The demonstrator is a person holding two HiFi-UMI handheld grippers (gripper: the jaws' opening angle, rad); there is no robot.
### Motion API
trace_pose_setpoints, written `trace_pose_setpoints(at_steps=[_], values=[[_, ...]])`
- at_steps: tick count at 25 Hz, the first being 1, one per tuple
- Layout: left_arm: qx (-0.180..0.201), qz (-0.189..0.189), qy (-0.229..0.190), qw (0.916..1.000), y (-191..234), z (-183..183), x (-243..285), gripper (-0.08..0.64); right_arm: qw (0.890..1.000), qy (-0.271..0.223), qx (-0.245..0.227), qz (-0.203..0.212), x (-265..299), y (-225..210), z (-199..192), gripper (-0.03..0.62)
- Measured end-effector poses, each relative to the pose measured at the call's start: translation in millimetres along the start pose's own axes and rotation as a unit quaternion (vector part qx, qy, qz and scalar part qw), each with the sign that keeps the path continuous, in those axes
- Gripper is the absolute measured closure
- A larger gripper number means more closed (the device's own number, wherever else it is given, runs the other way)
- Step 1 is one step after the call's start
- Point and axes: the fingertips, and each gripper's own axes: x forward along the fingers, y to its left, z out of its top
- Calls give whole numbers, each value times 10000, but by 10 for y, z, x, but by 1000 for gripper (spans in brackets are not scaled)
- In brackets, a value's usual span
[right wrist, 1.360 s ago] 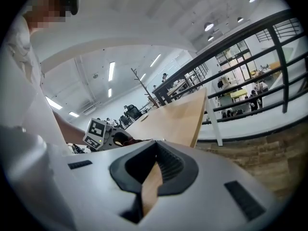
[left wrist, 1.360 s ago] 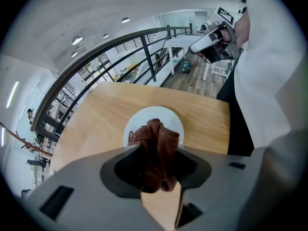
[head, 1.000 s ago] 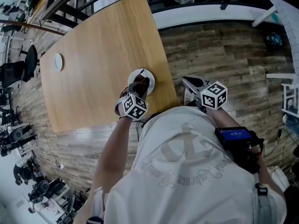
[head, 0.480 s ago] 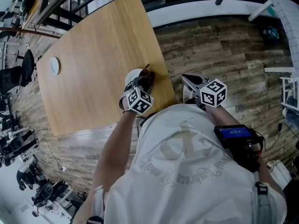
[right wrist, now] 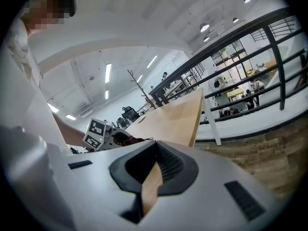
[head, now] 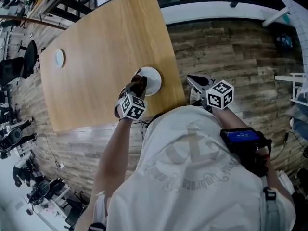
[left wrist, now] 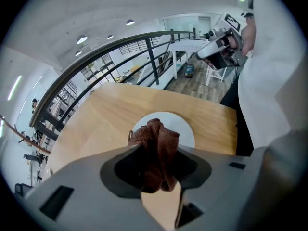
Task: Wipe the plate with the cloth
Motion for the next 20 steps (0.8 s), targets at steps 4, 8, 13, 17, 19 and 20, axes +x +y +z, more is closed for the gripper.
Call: trace_pose_setpoints(at_steps=[4, 8, 13, 17, 19, 20], values=[[235, 152, 12, 9996, 41, -93, -169, 391, 10000, 15, 5, -44, -29, 175, -91, 580], [483, 56, 93, 9988, -90, -309, -321, 391, 9998, -46, 35, -177, -127, 521, -261, 579], [551, -58, -92, 9984, -146, 36, -189, 391, 9995, -144, 74, -284, -198, 437, -227, 579], [869, -218, -306, 9955, -252, 380, -97, 391, 9989, -198, 144, -410, -253, 405, -234, 578], [992, -279, -401, 9939, -307, 524, -66, 391, 9986, -227, 157, -443, -276, 393, -232, 580], [1056, -297, -428, 9930, -333, 580, -50, 391, 9985, -240, 164, -456, -293, 384, -235, 579]])
